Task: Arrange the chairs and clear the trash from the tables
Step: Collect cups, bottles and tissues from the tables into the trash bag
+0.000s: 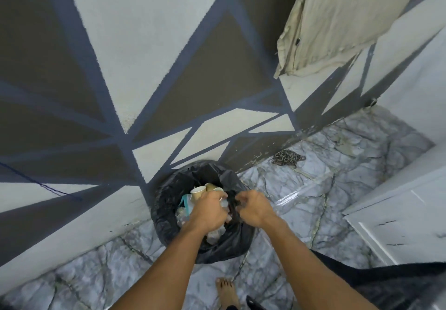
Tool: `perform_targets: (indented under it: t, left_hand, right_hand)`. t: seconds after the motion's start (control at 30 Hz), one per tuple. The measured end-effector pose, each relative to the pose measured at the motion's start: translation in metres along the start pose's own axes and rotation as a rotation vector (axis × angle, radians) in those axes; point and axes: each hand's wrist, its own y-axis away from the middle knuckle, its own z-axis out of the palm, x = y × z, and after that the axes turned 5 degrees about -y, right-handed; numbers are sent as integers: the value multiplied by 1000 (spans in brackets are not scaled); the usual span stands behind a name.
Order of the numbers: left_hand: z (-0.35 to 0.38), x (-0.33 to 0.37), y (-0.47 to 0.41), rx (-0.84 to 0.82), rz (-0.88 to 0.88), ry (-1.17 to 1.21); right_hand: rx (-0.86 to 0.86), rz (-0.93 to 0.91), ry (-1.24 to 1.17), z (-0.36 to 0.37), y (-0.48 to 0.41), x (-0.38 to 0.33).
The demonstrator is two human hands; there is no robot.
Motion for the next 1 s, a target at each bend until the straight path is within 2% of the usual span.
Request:
perform_targets:
  t: [0.27, 0.37, 0.67, 0.87, 1.0]
  left_hand:
    - [3, 105, 100, 57, 388, -51]
    - [23, 143, 131, 28, 508, -97]
    - [142, 286, 241, -192, 922, -189]
    - [265, 361, 354, -459, 1163, -277]
    - [346, 401, 431, -597, 1269, -279]
  right_hand:
    - [330, -39, -2, -54, 147, 13]
    - [454, 5, -3, -71, 205, 38]
    - [856, 330, -166, -111, 405, 181]
    - [1069, 516, -323, -90, 540, 290]
    - [1150, 610, -389, -74, 617, 359]
